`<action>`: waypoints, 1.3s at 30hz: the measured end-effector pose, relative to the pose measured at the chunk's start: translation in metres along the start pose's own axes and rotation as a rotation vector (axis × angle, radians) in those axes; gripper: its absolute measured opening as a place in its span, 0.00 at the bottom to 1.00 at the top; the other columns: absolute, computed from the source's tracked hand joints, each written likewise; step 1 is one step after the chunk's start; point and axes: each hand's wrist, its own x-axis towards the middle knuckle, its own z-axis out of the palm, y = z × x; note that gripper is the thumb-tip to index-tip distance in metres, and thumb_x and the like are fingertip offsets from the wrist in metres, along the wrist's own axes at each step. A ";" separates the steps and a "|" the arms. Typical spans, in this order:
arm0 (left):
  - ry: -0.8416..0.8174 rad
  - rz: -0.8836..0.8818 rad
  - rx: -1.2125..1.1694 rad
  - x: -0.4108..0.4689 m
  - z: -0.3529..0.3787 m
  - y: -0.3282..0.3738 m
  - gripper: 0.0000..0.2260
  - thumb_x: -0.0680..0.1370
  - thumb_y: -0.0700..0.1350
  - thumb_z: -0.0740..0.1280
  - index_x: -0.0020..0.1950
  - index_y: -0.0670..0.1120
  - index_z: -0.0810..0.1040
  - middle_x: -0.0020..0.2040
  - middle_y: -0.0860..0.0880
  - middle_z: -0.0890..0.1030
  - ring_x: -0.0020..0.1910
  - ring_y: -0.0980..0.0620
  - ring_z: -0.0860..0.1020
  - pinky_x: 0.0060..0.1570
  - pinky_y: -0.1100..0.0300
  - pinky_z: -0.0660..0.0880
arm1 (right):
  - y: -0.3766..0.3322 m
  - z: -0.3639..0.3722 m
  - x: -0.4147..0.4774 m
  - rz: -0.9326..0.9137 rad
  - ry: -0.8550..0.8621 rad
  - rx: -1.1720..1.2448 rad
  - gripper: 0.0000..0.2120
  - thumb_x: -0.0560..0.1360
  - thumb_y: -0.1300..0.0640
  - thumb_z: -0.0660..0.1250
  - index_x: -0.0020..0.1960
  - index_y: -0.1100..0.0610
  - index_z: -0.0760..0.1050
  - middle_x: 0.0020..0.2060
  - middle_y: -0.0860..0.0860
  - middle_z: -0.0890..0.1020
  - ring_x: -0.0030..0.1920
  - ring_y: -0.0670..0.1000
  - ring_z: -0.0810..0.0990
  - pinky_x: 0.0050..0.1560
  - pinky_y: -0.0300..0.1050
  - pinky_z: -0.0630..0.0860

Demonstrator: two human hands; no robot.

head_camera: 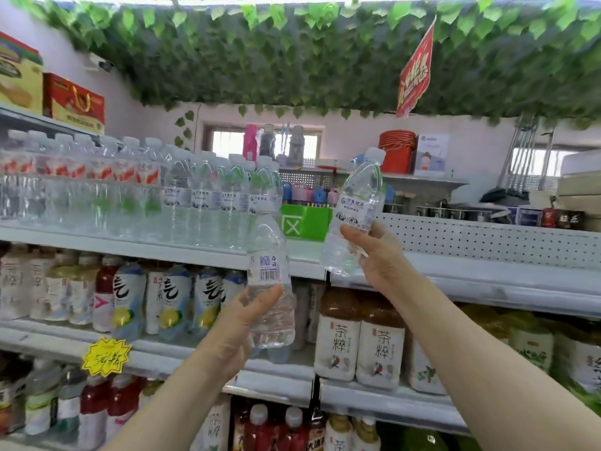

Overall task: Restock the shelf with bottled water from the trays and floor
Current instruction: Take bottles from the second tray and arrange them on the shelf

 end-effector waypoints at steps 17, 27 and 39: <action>-0.176 0.052 -0.060 0.092 -0.087 0.028 0.46 0.51 0.48 0.87 0.66 0.38 0.75 0.58 0.37 0.83 0.54 0.39 0.83 0.52 0.44 0.81 | 0.074 0.054 0.147 0.083 0.025 -0.381 0.31 0.65 0.54 0.84 0.64 0.54 0.76 0.55 0.50 0.86 0.58 0.54 0.83 0.64 0.55 0.76; -0.244 0.068 -0.087 0.105 -0.097 0.035 0.53 0.48 0.49 0.88 0.70 0.40 0.72 0.60 0.39 0.82 0.60 0.39 0.81 0.67 0.37 0.69 | 0.089 0.058 0.164 0.067 0.010 -0.446 0.37 0.65 0.50 0.83 0.69 0.55 0.72 0.63 0.52 0.81 0.65 0.54 0.79 0.72 0.60 0.71; -0.249 0.056 -0.214 0.086 -0.045 0.036 0.47 0.50 0.47 0.88 0.67 0.40 0.77 0.58 0.38 0.83 0.50 0.41 0.85 0.43 0.47 0.82 | 0.058 0.052 0.113 -0.021 -0.017 -0.520 0.35 0.76 0.43 0.73 0.77 0.56 0.67 0.73 0.51 0.73 0.71 0.53 0.73 0.73 0.54 0.69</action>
